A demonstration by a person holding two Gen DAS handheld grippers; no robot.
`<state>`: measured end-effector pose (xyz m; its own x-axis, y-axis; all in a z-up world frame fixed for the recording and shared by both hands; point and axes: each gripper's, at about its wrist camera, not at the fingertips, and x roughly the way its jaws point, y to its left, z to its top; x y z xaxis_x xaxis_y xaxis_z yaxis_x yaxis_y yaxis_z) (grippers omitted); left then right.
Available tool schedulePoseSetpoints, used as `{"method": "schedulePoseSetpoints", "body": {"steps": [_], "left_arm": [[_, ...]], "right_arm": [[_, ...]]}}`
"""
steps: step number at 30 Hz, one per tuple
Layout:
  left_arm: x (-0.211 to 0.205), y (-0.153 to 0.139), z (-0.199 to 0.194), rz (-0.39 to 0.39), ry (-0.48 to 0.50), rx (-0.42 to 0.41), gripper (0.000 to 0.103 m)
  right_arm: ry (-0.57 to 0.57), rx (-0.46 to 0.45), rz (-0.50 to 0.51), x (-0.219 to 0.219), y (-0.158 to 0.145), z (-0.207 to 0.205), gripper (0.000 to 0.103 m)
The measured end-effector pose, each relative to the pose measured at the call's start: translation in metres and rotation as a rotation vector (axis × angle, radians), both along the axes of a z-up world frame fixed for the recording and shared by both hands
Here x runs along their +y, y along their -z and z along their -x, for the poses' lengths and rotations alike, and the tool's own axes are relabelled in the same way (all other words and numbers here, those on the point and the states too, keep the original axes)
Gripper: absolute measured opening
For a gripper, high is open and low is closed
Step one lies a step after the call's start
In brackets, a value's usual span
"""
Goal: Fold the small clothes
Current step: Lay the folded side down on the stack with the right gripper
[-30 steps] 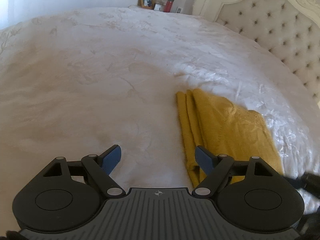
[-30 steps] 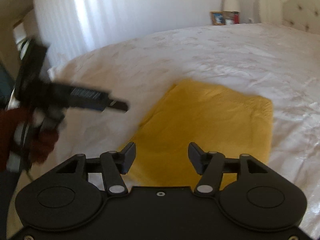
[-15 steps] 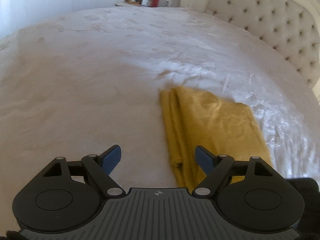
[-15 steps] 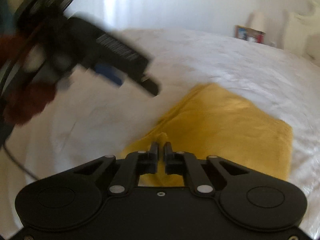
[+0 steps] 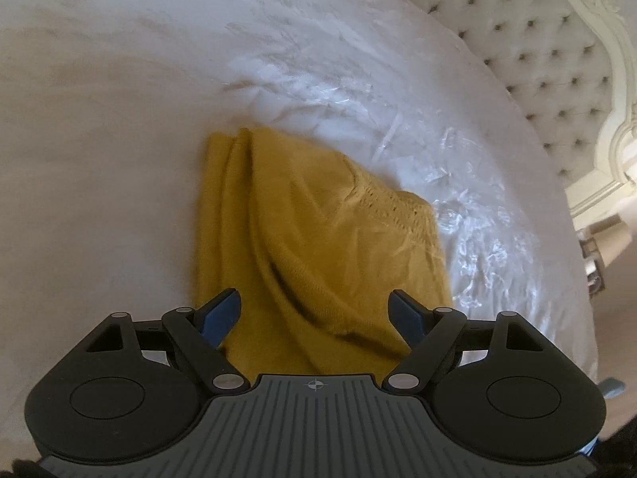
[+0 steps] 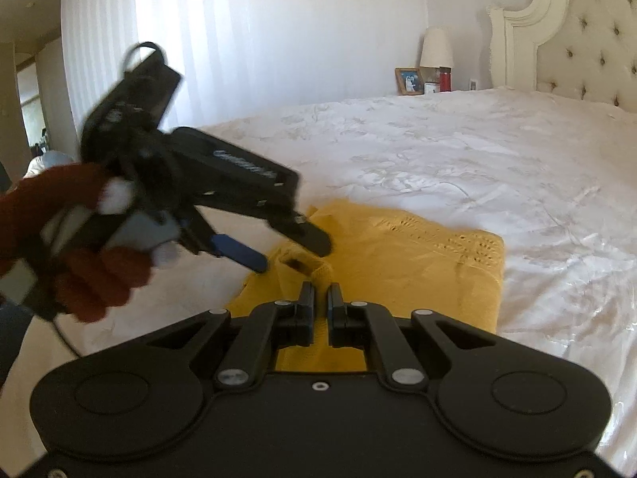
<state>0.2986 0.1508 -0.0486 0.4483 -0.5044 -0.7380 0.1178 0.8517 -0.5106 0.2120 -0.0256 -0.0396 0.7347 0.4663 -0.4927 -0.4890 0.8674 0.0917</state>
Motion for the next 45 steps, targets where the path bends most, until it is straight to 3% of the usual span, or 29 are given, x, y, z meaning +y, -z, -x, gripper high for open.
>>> {"method": "schedulePoseSetpoints", "body": {"steps": [4, 12, 13, 14, 15, 19, 24, 30, 33, 37, 38, 41, 43, 45], "left_arm": [[-0.009, 0.002, -0.020, -0.006, -0.005, 0.008, 0.081], [-0.023, 0.003, -0.045, -0.102, -0.032, -0.014, 0.079], [-0.024, 0.005, -0.046, -0.115, -0.051, -0.023, 0.067], [-0.024, 0.005, -0.046, -0.134, -0.063, -0.040, 0.030], [-0.025, 0.005, -0.047, -0.158, -0.063, -0.050, 0.015], [-0.024, -0.013, -0.036, -0.182, 0.000, -0.122, 0.010], [-0.013, -0.036, -0.018, -0.218, 0.074, -0.194, 0.010], [0.001, 0.007, -0.039, -0.243, 0.019, -0.117, 0.015], [0.004, 0.015, -0.043, -0.231, -0.029, -0.155, 0.019], [-0.002, 0.011, -0.047, -0.271, -0.011, -0.179, 0.023], [-0.002, 0.006, -0.047, -0.278, -0.016, -0.183, 0.028], [0.008, -0.008, -0.038, -0.295, -0.048, -0.213, 0.050], [0.016, -0.020, -0.027, -0.265, -0.053, -0.233, 0.066], [0.023, -0.030, -0.013, -0.250, -0.054, -0.245, 0.073]], "right_arm": [[0.001, -0.005, -0.012, -0.003, 0.000, 0.003, 0.010], [-0.013, -0.009, -0.017, -0.004, 0.003, 0.002, 0.010], [-0.016, -0.009, -0.018, -0.004, 0.003, 0.002, 0.010], [-0.019, -0.010, -0.018, -0.003, 0.003, 0.003, 0.010], [-0.023, -0.013, -0.015, -0.002, 0.003, 0.004, 0.010], [-0.044, -0.040, -0.019, 0.006, -0.001, 0.014, 0.010], [-0.112, -0.061, 0.003, 0.029, 0.002, 0.024, 0.010], [-0.159, 0.035, 0.059, 0.066, 0.035, 0.008, 0.012], [-0.181, 0.076, 0.069, 0.076, 0.045, 0.004, 0.024], [-0.178, 0.087, 0.024, 0.070, 0.041, 0.007, 0.026], [-0.178, 0.087, 0.005, 0.065, 0.037, 0.010, 0.027], [-0.175, 0.074, -0.041, 0.044, 0.024, 0.021, 0.048], [-0.172, 0.077, -0.078, 0.029, 0.015, 0.028, 0.063], [-0.166, 0.085, -0.109, 0.015, 0.009, 0.037, 0.069]]}}
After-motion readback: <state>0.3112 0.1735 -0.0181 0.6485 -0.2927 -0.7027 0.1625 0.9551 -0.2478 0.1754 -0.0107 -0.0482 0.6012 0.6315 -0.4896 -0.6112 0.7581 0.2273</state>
